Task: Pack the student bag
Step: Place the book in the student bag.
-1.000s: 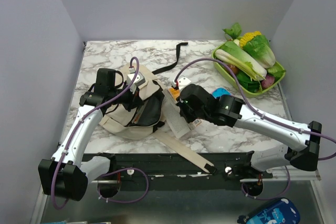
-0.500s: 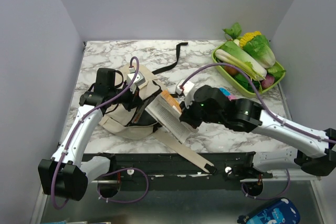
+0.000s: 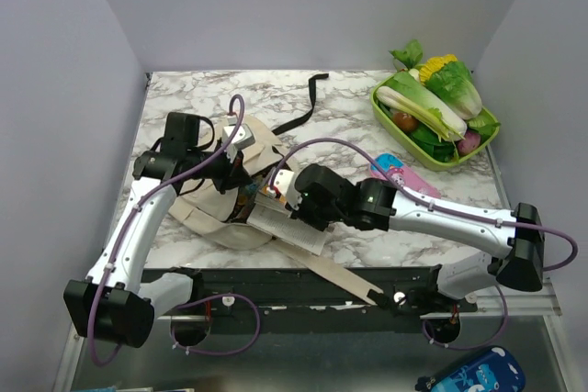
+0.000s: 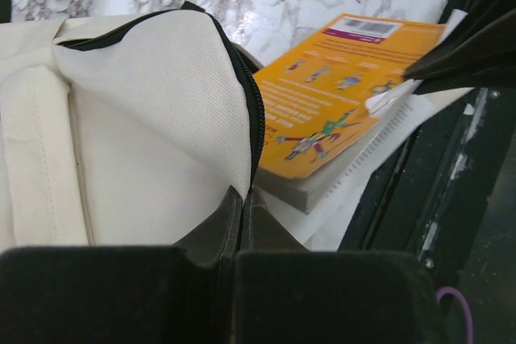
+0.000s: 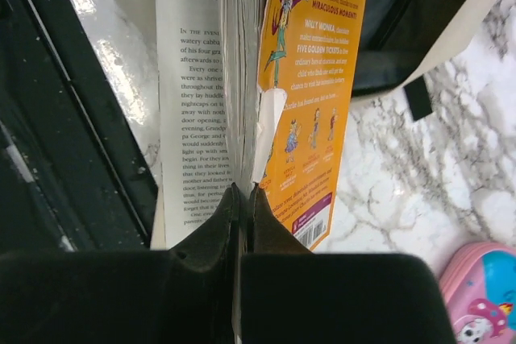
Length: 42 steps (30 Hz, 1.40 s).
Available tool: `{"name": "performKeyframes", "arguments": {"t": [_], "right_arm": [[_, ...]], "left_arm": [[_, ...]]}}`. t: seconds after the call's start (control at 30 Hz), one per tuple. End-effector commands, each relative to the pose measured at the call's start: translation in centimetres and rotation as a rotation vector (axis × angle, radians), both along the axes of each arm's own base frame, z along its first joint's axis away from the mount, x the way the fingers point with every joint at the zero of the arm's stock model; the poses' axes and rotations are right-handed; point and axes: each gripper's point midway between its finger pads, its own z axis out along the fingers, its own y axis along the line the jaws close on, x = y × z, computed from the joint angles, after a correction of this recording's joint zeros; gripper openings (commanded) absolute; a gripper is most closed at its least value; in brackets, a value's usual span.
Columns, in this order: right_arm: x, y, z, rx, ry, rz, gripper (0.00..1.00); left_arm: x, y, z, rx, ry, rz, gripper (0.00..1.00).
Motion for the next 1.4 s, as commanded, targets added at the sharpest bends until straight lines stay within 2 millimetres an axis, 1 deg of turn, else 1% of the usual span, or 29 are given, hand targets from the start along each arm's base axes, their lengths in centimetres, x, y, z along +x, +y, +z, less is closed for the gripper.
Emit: {"name": "performKeyframes", "arguments": {"t": [0.0, 0.07, 0.1, 0.13, 0.27, 0.3, 0.37, 0.4, 0.47, 0.5, 0.57, 0.6, 0.63, 0.67, 0.73, 0.77, 0.87, 0.9, 0.93, 0.97, 1.0, 1.03, 1.1, 1.13, 1.17, 1.27, 1.3, 1.33, 1.37], "right_arm": [[1.3, 2.6, 1.4, -0.003, -0.229, 0.142, 0.0], [1.3, 2.7, 0.5, -0.084, -0.328, 0.202, 0.01], [1.2, 3.1, 0.6, -0.084, -0.359, 0.22, 0.01], [0.7, 3.2, 0.1, -0.111, -0.386, 0.266, 0.0], [-0.3, 4.0, -1.2, -0.144, -0.417, 0.364, 0.0], [-0.2, 4.5, -1.5, -0.152, -0.433, 0.375, 0.01], [0.2, 5.1, -1.5, -0.177, -0.496, 0.398, 0.0], [0.5, 6.0, -0.9, -0.148, -0.531, 0.392, 0.01], [1.3, 6.9, -0.2, -0.14, -0.608, 0.404, 0.0], [1.6, 7.9, 0.5, -0.102, -0.644, 0.402, 0.01], [2.2, 9.0, 0.7, -0.1, -0.693, 0.412, 0.0], [2.3, 10.0, 1.4, -0.068, -0.714, 0.412, 0.0], [2.4, 10.6, 1.6, -0.062, -0.732, 0.425, 0.0], [2.4, 11.3, 0.8, -0.06, -0.734, 0.437, 0.01], [2.6, 12.9, 1.5, -0.008, -0.76, 0.436, 0.0], [2.4, 13.9, 0.1, -0.014, -0.741, 0.465, 0.0], [2.2, 16.0, -0.7, 0.019, -0.726, 0.488, 0.01], [2.5, 16.9, -1.5, 0.029, -0.732, 0.478, 0.0], [3.0, 17.2, -1.6, 0.04, -0.731, 0.458, 0.0], [3.4, 17.8, -1.0, 0.064, -0.731, 0.437, 0.0], [3.8, 18.3, -1.2, 0.08, -0.728, 0.418, 0.01], [4.4, 18.5, -0.8, 0.108, -0.728, 0.383, 0.0], [5.6, 18.8, 0.2, 0.134, -0.76, 0.299, 0.1], [6.0, 18.9, -0.3, 0.132, -0.744, 0.256, 0.16], [6.4, 18.7, -0.2, 0.131, -0.738, 0.211, 0.27], [6.7, 18.0, 0.0, 0.177, -0.653, 0.12, 0.51], [6.7, 17.3, -0.6, 0.164, -0.628, 0.101, 0.54], [6.8, 16.8, -0.7, 0.186, -0.587, 0.057, 0.57], [6.5, 16.3, -0.1, 0.21, -0.563, 0.055, 0.66]], "left_arm": [[-3.4, -1.7, 2.0, -0.089, 0.014, -0.223, 0.0], [-4.0, -1.9, 2.4, -0.101, 0.014, -0.269, 0.0], [-4.5, -1.8, 2.4, -0.094, 0.014, -0.297, 0.0], [-4.7, -1.8, 2.4, -0.094, 0.017, -0.308, 0.0], [-5.1, -1.9, 2.7, -0.092, 0.012, -0.354, 0.0], [-5.6, -1.8, 2.7, -0.093, 0.025, -0.364, 0.0], [-5.9, -2.0, 2.7, -0.097, 0.018, -0.388, 0.0], [-6.1, -2.0, 2.6, -0.097, 0.026, -0.397, 0.0], [-6.2, -2.1, 2.5, -0.098, 0.03, -0.405, 0.0], [-6.4, -2.1, 2.4, -0.097, 0.037, -0.41, 0.0], [-6.5, -2.2, 2.3, -0.096, 0.041, -0.413, 0.0], [-6.5, -2.2, 2.3, -0.096, 0.041, -0.414, 0.0], [-6.5, -2.2, 2.3, -0.098, 0.041, -0.416, 0.0], [-6.6, -2.2, 2.3, -0.1, 0.042, -0.416, 0.0], [-6.7, -2.2, 2.4, -0.101, 0.041, -0.418, 0.0], [-6.7, -2.3, 2.4, -0.102, 0.041, -0.419, 0.0], [-6.8, -2.3, 2.5, -0.1, 0.042, -0.419, 0.0], [-6.9, -2.2, 2.4, -0.097, 0.042, -0.419, 0.0], [-6.9, -2.2, 2.4, -0.094, 0.044, -0.418, 0.0], [-7.1, -2.1, 2.3, -0.093, 0.049, -0.417, 0.0], [-7.2, -2.1, 2.2, -0.092, 0.046, -0.42, 0.0], [-7.2, -2.0, 2.2, -0.091, 0.049, -0.419, 0.0], [-7.4, -2.0, 1.9, -0.087, 0.05, -0.42, 0.0], [-7.4, -1.9, 1.7, -0.084, 0.051, -0.419, 0.0], [-7.4, -1.9, 1.6, -0.084, 0.054, -0.42, 0.0], [-7.4, -1.9, 1.3, -0.081, 0.065, -0.417, 0.0], [-7.3, -1.9, 1.2, -0.08, 0.065, -0.416, 0.0], [-7.3, -1.9, 1.1, -0.078, 0.068, -0.416, 0.0], [-7.4, -1.8, 0.9, -0.074, 0.071, -0.414, 0.0]]}}
